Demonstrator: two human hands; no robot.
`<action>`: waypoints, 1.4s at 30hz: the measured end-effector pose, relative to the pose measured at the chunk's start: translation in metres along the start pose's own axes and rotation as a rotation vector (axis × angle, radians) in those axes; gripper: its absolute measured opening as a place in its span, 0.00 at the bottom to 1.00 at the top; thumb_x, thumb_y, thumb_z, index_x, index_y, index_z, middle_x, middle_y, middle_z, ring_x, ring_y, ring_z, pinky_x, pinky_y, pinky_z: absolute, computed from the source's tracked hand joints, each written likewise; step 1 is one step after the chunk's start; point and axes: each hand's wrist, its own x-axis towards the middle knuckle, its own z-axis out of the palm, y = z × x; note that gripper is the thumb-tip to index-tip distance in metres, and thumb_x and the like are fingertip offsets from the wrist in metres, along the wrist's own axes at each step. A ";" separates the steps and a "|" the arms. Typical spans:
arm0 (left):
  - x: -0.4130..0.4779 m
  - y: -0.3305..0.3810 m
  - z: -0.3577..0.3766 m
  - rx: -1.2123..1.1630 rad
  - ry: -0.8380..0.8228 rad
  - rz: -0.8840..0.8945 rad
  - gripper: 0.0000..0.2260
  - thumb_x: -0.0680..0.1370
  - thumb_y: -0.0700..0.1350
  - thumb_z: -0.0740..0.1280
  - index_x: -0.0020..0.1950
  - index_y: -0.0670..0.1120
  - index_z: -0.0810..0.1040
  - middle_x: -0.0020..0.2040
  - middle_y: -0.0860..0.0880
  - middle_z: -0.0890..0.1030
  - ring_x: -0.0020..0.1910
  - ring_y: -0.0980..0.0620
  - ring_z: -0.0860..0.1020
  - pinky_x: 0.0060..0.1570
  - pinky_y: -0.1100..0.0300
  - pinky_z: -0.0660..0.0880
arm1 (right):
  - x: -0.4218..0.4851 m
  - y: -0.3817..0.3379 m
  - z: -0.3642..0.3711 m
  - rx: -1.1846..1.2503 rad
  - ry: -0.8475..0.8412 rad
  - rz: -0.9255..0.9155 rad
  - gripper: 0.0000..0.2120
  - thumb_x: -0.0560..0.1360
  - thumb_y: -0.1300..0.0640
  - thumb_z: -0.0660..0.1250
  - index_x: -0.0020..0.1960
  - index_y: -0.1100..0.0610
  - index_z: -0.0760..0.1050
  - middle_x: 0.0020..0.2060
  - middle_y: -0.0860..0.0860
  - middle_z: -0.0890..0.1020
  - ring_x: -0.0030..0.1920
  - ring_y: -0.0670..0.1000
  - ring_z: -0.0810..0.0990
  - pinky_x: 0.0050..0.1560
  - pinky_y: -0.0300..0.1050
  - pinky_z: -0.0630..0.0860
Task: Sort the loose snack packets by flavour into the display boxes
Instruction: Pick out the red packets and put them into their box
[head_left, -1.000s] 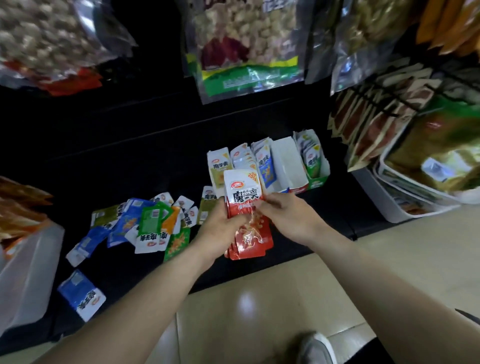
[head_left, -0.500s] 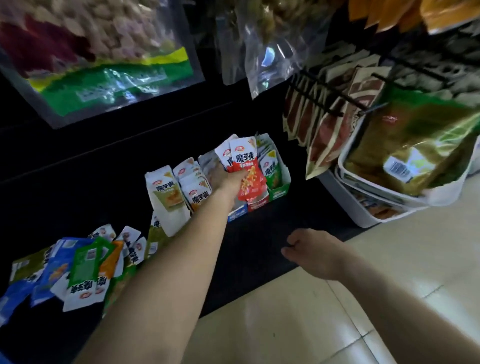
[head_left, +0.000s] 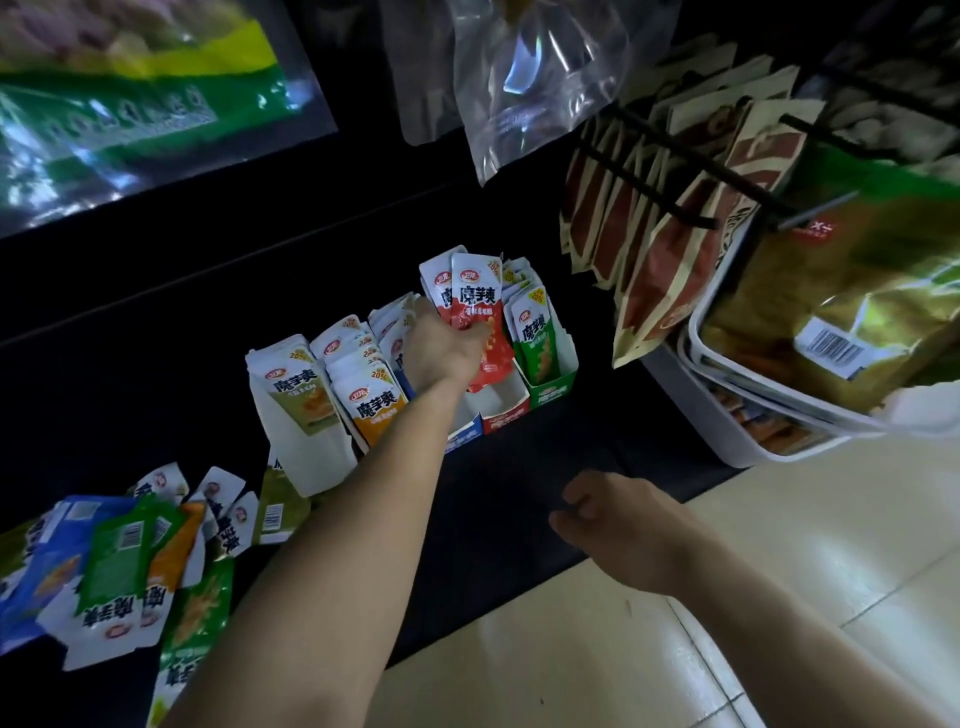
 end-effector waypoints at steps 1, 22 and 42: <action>0.001 -0.001 0.000 0.008 -0.001 0.006 0.25 0.73 0.52 0.74 0.64 0.43 0.71 0.46 0.50 0.80 0.43 0.48 0.80 0.35 0.59 0.71 | 0.000 -0.001 0.000 0.002 -0.002 0.002 0.14 0.79 0.39 0.59 0.57 0.46 0.74 0.52 0.45 0.80 0.53 0.52 0.79 0.56 0.51 0.77; 0.002 -0.013 0.018 0.207 0.011 0.183 0.22 0.76 0.54 0.73 0.65 0.48 0.73 0.58 0.47 0.84 0.55 0.43 0.82 0.47 0.50 0.79 | 0.009 -0.003 0.004 -0.022 -0.020 -0.011 0.13 0.80 0.39 0.59 0.57 0.45 0.73 0.52 0.45 0.80 0.52 0.50 0.79 0.56 0.49 0.77; 0.029 -0.021 -0.003 0.238 0.161 0.296 0.18 0.78 0.46 0.69 0.68 0.50 0.74 0.57 0.46 0.83 0.52 0.42 0.82 0.40 0.53 0.74 | 0.015 -0.017 0.008 -0.038 -0.021 -0.054 0.13 0.80 0.40 0.59 0.58 0.46 0.73 0.51 0.45 0.80 0.50 0.49 0.79 0.52 0.47 0.77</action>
